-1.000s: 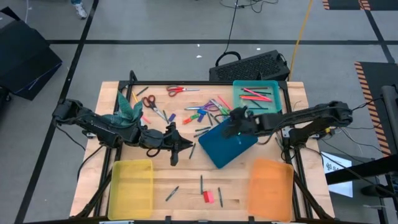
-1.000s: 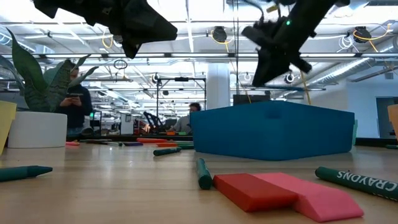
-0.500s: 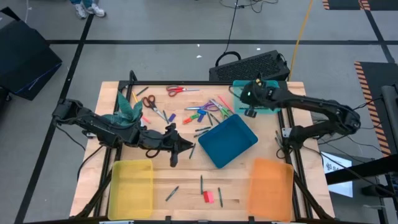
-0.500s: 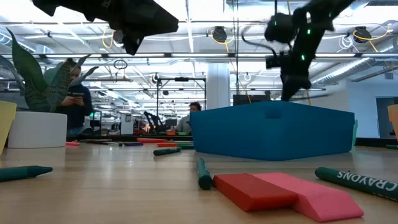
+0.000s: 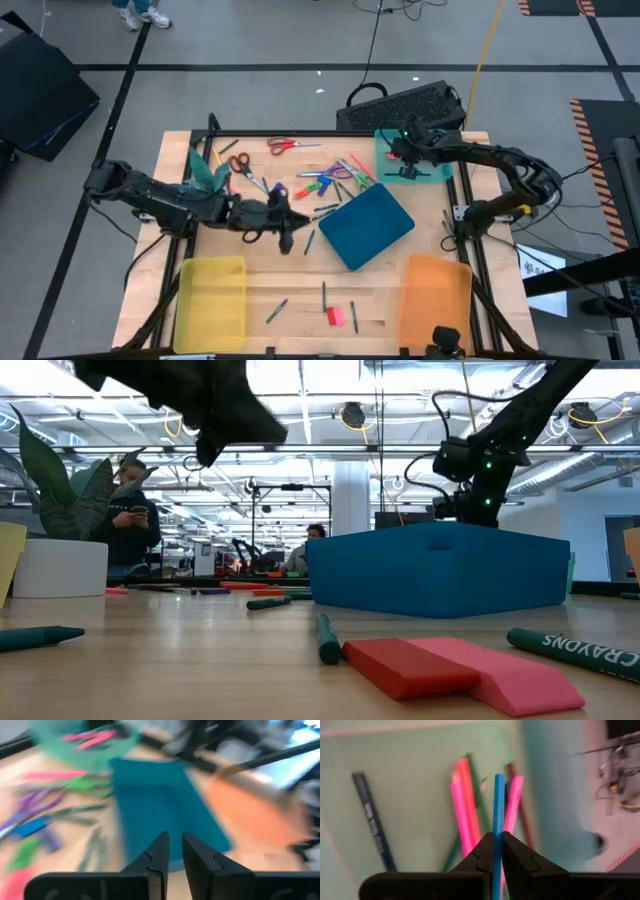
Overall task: Sort crayons/erasers/pens/pencils in bins
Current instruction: Put the blue pencil into the green bin, then put the yellow pencil into the green bin
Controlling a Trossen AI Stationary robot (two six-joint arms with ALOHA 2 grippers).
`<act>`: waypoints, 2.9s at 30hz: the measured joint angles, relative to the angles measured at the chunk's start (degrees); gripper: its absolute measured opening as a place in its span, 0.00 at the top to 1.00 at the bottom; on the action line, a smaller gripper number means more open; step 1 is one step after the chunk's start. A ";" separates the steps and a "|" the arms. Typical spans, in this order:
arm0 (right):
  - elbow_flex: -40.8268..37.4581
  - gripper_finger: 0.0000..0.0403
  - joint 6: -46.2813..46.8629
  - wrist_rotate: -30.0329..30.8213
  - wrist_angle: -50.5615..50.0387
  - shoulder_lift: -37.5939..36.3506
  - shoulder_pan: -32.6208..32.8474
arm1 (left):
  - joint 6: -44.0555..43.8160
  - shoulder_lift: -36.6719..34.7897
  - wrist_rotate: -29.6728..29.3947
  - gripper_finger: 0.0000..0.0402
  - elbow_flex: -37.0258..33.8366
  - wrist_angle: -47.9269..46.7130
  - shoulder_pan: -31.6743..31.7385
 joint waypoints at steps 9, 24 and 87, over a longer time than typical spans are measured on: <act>1.88 0.84 6.04 0.05 0.94 1.25 0.46 | -6.51 9.13 -1.36 0.74 15.60 -32.00 12.67; 2.27 0.53 10.55 -0.16 -1.86 -12.26 10.53 | -22.71 20.92 2.07 0.59 23.43 -54.34 26.21; 2.24 0.53 19.18 -2.88 -6.69 -19.25 38.34 | -35.75 8.99 -5.34 0.68 -3.11 -44.50 56.40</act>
